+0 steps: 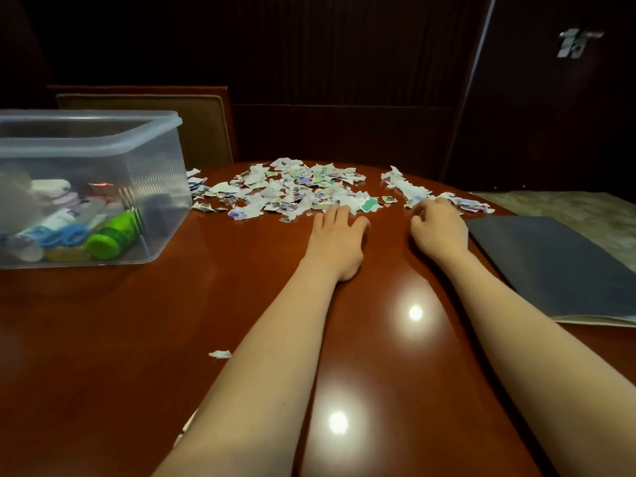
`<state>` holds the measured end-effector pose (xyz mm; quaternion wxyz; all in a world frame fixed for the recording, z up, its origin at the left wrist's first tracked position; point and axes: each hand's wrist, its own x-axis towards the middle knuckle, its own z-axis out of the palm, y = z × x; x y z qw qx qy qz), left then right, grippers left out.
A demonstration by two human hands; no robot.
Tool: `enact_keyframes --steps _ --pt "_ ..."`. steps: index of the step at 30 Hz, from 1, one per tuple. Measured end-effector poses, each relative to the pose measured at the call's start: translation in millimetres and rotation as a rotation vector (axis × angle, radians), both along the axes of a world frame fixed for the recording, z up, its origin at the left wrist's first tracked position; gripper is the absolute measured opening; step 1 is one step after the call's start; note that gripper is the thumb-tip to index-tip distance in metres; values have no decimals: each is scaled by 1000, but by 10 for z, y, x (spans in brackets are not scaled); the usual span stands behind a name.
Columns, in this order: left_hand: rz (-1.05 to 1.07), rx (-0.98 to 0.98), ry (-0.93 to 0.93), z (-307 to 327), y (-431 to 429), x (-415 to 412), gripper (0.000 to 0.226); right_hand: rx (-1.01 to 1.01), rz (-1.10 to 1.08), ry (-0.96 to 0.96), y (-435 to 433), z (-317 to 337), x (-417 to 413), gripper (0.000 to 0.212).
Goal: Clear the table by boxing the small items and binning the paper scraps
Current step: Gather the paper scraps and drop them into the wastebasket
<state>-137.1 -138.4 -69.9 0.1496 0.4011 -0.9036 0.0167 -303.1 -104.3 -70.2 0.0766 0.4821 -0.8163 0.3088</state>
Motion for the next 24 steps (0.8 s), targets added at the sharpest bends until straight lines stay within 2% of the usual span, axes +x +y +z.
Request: enact_keyframes --steps 4,8,12,18,21,24 --pt "91 10 26 -32 -147 -99 47 -16 -117 175 -194 0 -229 37" --pt "129 30 41 -38 -247 -157 47 7 -277 45 -339 -6 -547 46" --pt "133 43 43 -58 -316 -173 48 158 -333 48 -497 -26 -767 53" --pt "136 44 29 -61 -375 -184 49 385 -314 -125 -638 -38 -933 70" --pt "154 52 25 -70 -386 -188 49 522 -263 -71 -679 -33 -899 70" --pt "183 76 33 -66 -366 -190 50 532 -72 -12 -756 -33 -763 63"
